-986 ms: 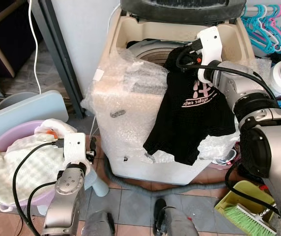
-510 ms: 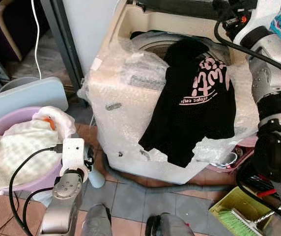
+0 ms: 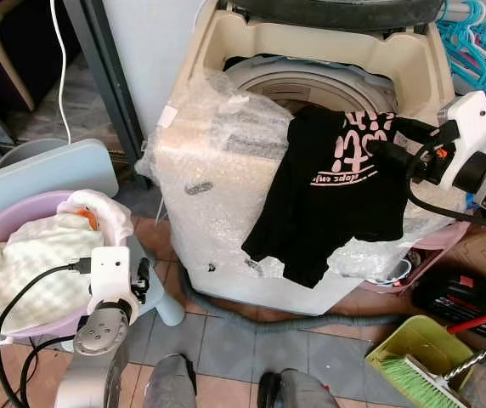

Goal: Clothes washing

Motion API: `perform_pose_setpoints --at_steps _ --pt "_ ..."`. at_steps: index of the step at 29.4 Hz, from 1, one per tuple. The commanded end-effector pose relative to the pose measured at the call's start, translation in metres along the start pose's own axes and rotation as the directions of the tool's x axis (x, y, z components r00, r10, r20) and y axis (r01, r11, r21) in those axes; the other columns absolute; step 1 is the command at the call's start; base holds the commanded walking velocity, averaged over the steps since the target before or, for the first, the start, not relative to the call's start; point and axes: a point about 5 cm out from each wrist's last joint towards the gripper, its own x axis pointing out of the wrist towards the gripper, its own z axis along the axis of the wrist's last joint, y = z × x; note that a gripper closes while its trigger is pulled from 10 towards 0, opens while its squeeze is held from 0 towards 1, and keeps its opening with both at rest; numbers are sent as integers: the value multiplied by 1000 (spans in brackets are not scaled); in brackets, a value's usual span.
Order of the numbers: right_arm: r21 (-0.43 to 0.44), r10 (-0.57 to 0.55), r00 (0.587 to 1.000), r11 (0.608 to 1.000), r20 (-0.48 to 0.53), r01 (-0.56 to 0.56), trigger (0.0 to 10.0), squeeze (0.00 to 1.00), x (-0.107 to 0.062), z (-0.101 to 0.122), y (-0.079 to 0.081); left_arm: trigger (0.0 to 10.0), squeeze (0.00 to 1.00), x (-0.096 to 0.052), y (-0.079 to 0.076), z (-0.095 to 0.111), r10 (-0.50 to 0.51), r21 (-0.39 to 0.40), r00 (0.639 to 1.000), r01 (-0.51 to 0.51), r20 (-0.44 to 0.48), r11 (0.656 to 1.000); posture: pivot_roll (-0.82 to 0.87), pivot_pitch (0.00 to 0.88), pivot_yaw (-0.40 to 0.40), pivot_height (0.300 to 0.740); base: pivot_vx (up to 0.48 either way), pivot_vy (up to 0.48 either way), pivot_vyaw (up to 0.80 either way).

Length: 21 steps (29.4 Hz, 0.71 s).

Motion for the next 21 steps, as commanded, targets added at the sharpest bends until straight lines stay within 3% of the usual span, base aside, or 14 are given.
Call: perform_pose_setpoints --at_steps 1,5,11,12,13,14,15,16,17,18,19,20,21 --pt "-9 0 1000 1000 30 1 10000 1000 -7 10 -4 10000 0 -1 -1 -1 -2 1 1000 2 -12 1000 15 159 -3 740 0 0 0" --pt "-46 1 1000 999 -15 -2 10000 1000 -11 10 -5 10000 0 -1 1 -1 -1 0 1000 1 -15 1000 18 155 -5 740 0 0 0" --pt "-35 9 995 999 -98 -12 10000 1000 -1 -15 8 10000 0 0 -2 -1 -15 9 1000 15 -19 1000 27 151 -6 740 0 0 0" --pt "-37 -5 993 999 -114 0 7608 1000 4 -25 17 10000 0 0 -3 -1 -17 8 1000 17 -18 1000 33 151 -9 740 0 0 0" --pt "-34 -14 994 999 -109 10 3961 961 7 -29 20 10000 0 0 -3 -1 -20 4 1000 20 -15 1000 33 152 -10 740 0 0 0" --pt "-30 -21 994 999 -105 18 3961 961 9 -31 23 10000 0 0 -3 -1 -22 1 1000 22 -12 1000 32 152 -9 740 0 0 0" --pt "-15 -32 995 999 -92 31 863 886 11 -32 24 10000 0 0 -4 0 -24 0 1000 24 -9 1000 33 153 -11 740 0 0 0" --pt "-7 -40 996 999 -83 39 0 765 12 -33 26 10000 0 -1 -4 0 -25 -1 1000 25 -7 1000 34 153 -12 740 0 0 0" --pt "-10 -47 996 999 -76 46 0 647 14 -34 28 10000 0 -1 -4 0 -26 -1 1000 26 -7 1000 34 153 -12 740 0 0 0" --pt "-17 -63 996 998 -65 62 0 420 17 -35 30 10000 0 -1 -4 0 -26 -1 1000 26 -7 1000 35 153 -13 740 0 0 0" --pt "-23 -73 996 997 -58 71 0 420 18 -35 31 10000 0 -1 -4 0 -27 -1 1000 27 -8 1000 35 151 -15 740 0 0 0" --pt "-28 -82 996 996 -46 81 0 0 20 -35 33 10000 0 0 -5 0 -27 -2 1000 27 -9 1000 35 150 -16 740 0 0 0" --pt "-40 -95 995 995 -33 93 0 0 23 -34 36 10000 0 0 -5 0 -27 -1 1000 27 -9 1000 36 147 -17 740 0 0 0"
